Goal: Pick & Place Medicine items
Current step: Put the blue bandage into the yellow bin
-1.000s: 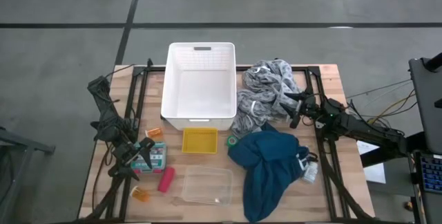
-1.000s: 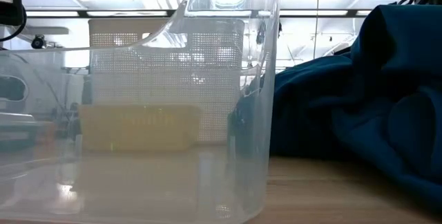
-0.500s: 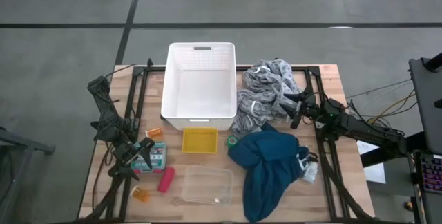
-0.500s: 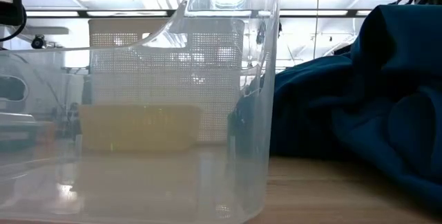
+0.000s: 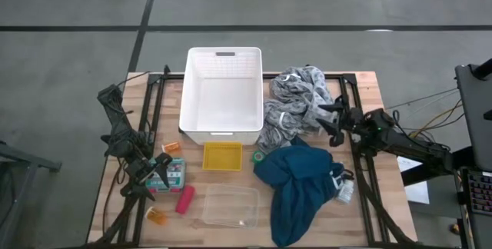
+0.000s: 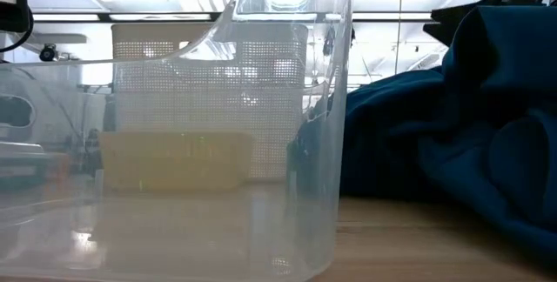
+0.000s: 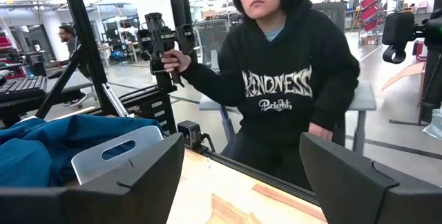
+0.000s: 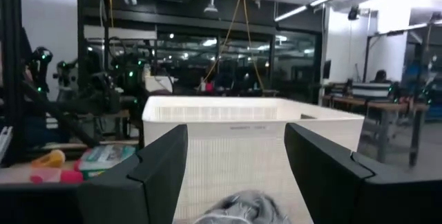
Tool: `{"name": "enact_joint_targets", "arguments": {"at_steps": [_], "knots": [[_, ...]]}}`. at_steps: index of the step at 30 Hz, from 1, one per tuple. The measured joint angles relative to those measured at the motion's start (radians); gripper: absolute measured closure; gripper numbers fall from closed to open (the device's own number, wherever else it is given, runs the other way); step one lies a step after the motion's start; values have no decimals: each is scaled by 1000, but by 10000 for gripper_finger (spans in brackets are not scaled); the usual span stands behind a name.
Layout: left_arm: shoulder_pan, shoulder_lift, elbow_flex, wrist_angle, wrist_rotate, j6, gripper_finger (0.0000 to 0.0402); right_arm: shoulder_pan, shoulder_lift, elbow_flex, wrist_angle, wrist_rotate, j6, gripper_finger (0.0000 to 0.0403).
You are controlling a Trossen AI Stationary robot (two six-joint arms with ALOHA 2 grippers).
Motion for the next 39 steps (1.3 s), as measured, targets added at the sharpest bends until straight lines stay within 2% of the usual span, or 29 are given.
{"name": "enact_joint_targets", "arguments": {"at_steps": [8,12,18,30,36,39], "knots": [[0,0,0,0,0,0,110,0,0,0,-12,-1,123,165],[0,0,0,0,0,-1,110,0,0,0,-13,0,118,165],[0,0,0,0,0,-138,110,0,0,0,-14,-1,116,165],[0,0,0,0,0,-141,110,0,0,0,-14,-1,78,165],[0,0,0,0,0,-141,110,0,0,0,29,-14,116,165],[0,0,0,0,0,-141,110,0,0,0,85,-19,28,165]]}}
